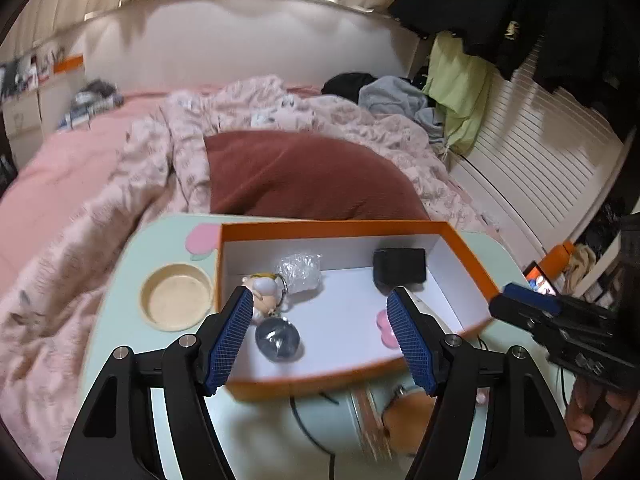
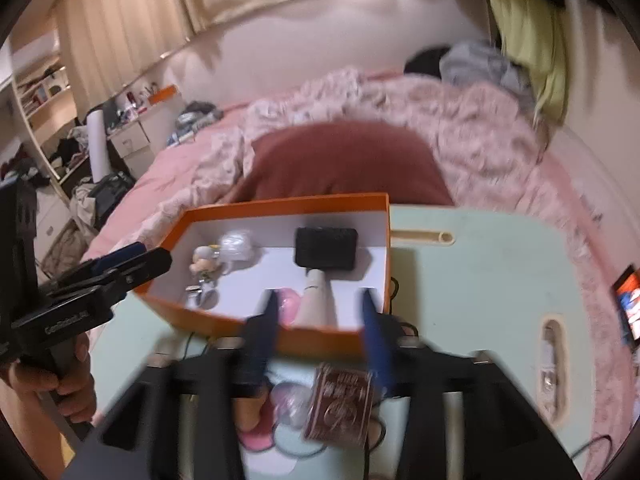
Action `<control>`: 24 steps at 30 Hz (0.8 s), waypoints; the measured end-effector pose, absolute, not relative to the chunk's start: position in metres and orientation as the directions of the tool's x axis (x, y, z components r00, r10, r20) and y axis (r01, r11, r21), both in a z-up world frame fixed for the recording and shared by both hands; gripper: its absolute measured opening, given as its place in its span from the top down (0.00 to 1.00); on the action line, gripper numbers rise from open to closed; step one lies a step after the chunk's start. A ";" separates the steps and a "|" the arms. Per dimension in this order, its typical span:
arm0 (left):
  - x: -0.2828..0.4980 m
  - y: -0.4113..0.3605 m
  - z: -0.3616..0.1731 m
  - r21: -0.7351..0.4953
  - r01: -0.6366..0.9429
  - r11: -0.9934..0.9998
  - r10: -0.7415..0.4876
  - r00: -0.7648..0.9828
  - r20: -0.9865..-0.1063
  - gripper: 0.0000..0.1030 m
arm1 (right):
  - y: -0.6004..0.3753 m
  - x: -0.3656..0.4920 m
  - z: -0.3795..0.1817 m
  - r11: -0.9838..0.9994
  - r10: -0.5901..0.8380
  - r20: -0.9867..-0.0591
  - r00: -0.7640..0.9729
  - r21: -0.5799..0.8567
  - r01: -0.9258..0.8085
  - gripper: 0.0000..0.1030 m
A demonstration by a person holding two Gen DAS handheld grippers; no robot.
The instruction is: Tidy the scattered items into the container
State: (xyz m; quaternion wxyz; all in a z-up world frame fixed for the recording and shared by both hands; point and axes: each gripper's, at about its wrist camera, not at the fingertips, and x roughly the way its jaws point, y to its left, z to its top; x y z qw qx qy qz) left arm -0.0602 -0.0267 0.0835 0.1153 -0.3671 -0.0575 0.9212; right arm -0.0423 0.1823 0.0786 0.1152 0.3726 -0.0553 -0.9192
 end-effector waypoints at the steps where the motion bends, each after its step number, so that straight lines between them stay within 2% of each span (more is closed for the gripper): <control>1: -0.052 -0.024 0.085 -0.168 -0.167 -0.971 0.237 -0.702 -0.672 0.31 | 0.178 -0.028 0.082 -0.971 -0.241 -0.658 -0.713 0.165 0.175 0.44; 5: -0.005 -0.018 0.081 -0.123 -0.160 -0.979 0.200 -0.698 -0.688 0.28 | 0.163 0.015 0.075 -0.985 -0.157 -0.692 -0.705 0.059 0.162 0.42; 9: 0.034 -0.020 0.057 -0.135 -0.120 -0.984 0.181 -0.665 -0.725 0.28 | 0.161 0.033 0.050 -0.991 -0.114 -0.744 -0.658 0.042 0.125 0.39; 17: 0.039 -0.016 0.019 -0.036 -0.047 -0.998 0.057 -0.609 -0.791 0.28 | 0.163 0.031 0.009 -0.998 -0.048 -0.830 -0.555 0.014 0.066 0.37; 18: 0.039 -0.016 0.016 -0.033 -0.046 -0.998 0.054 -0.604 -0.795 0.28 | 0.163 0.031 0.005 -0.998 -0.044 -0.837 -0.546 0.010 0.065 0.35; 20: 0.037 -0.016 0.008 -0.048 -0.048 -0.998 0.067 -0.573 -0.816 0.27 | 0.162 0.033 0.000 -0.998 -0.034 -0.835 -0.549 -0.002 0.064 0.22; 21: 0.038 -0.015 0.007 -0.028 -0.039 -0.999 0.046 -0.581 -0.812 0.21 | 0.162 0.034 -0.002 -0.998 -0.034 -0.835 -0.549 -0.002 0.065 0.19; 23: 0.039 -0.015 0.004 -0.033 -0.038 -0.999 0.049 -0.583 -0.811 0.15 | 0.163 0.033 -0.004 -0.998 -0.033 -0.843 -0.537 -0.005 0.069 0.02; 24: 0.039 -0.014 0.004 -0.031 -0.038 -0.999 0.047 -0.584 -0.810 0.12 | 0.162 0.032 -0.005 -0.997 -0.032 -0.849 -0.527 -0.007 0.072 0.00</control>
